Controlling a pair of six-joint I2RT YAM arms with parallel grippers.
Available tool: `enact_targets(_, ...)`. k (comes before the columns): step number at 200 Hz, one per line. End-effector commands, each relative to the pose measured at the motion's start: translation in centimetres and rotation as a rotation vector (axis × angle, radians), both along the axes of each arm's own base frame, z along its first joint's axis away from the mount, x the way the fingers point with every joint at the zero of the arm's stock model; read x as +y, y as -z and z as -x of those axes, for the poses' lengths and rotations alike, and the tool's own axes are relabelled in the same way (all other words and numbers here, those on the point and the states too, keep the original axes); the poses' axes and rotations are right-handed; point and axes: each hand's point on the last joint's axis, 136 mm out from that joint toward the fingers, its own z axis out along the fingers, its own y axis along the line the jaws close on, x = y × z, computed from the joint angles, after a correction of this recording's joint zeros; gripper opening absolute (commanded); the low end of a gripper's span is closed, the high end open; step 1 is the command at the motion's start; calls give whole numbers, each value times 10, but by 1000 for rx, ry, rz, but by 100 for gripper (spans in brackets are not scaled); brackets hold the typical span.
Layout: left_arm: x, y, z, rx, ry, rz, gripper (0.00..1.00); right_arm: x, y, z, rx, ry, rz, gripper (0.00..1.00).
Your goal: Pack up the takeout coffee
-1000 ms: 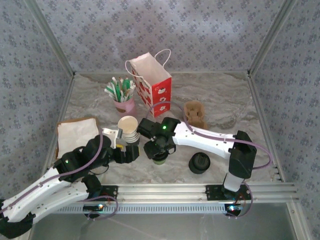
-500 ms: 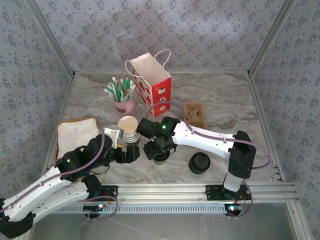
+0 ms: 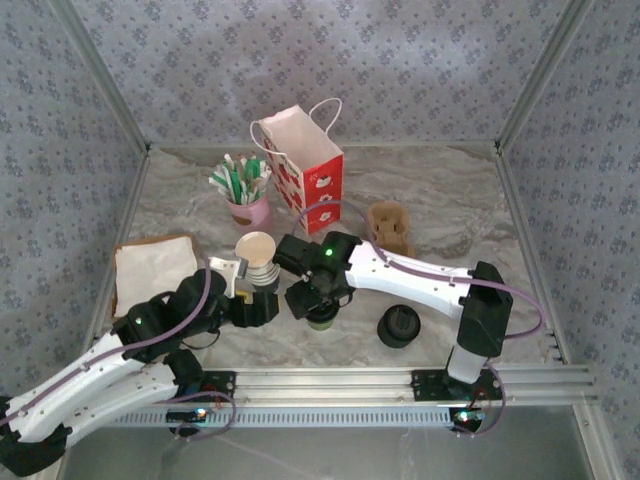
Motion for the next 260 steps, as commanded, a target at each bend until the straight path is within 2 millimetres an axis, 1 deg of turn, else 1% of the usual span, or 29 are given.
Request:
enact_targets(1, -5, -8, -2, -1, 8, 21, 83, -7, -26, 3, -27, 14, -47, 90)
enact_targets(23, -6, -18, -1, -9, 17, 28, 70, -14, -35, 3, -41, 27, -84, 90)
enact_targets(42, -9, -26, -1, -17, 31, 32, 59, -22, -40, 3, -44, 49, -134, 86)
enact_targets(57, -16, -31, 0, -16, 54, 29, 50, -31, -41, 1, -46, 72, -174, 81)
enact_targets(68, -23, -33, 0, -12, 73, 21, 44, -36, -41, 0, -38, 89, -223, 76)
enact_targets(82, -34, -34, 1, -11, 102, -7, 34, -41, -36, 0, -1, 110, -296, 62)
enact_targets(89, -41, -36, 2, -13, 116, -23, 29, -40, -40, -2, 6, 116, -358, 55)
enact_targets(92, -44, -36, 2, -14, 122, -31, 27, -44, -30, 0, 27, 122, -357, 52)
enact_targets(97, -49, -36, 3, -15, 135, -42, 25, -45, -28, 0, 48, 154, -391, 46)
enact_targets(111, -63, -38, 4, -19, 162, -65, 25, -46, -24, -1, 94, 187, -477, 32)
enact_targets(127, -79, -35, 6, -14, 196, -97, 24, -46, -18, -2, 145, 211, -555, 17)
enact_targets(137, -87, -29, 7, -5, 212, -136, 23, -49, -12, -2, 173, 227, -576, 10)
enact_targets(141, -90, -27, 7, -1, 217, -154, 23, -47, -13, -5, 170, 226, -598, 8)
enact_targets(162, -102, -12, 6, 25, 239, -238, 20, -47, -7, -10, 189, 236, -636, 3)
enact_targets(177, -109, -4, 4, 41, 247, -273, 18, -47, -3, -11, 202, 243, -652, 1)
enact_targets(197, -117, 1, 1, 44, 249, -287, 16, -47, -2, -13, 208, 247, -665, 0)
enact_targets(239, -127, 9, -3, 51, 259, -316, 14, -46, -1, -14, 221, 253, -682, 0)
enact_targets(260, -126, 17, -4, 66, 259, -336, 14, -46, 1, -15, 230, 257, -679, 0)
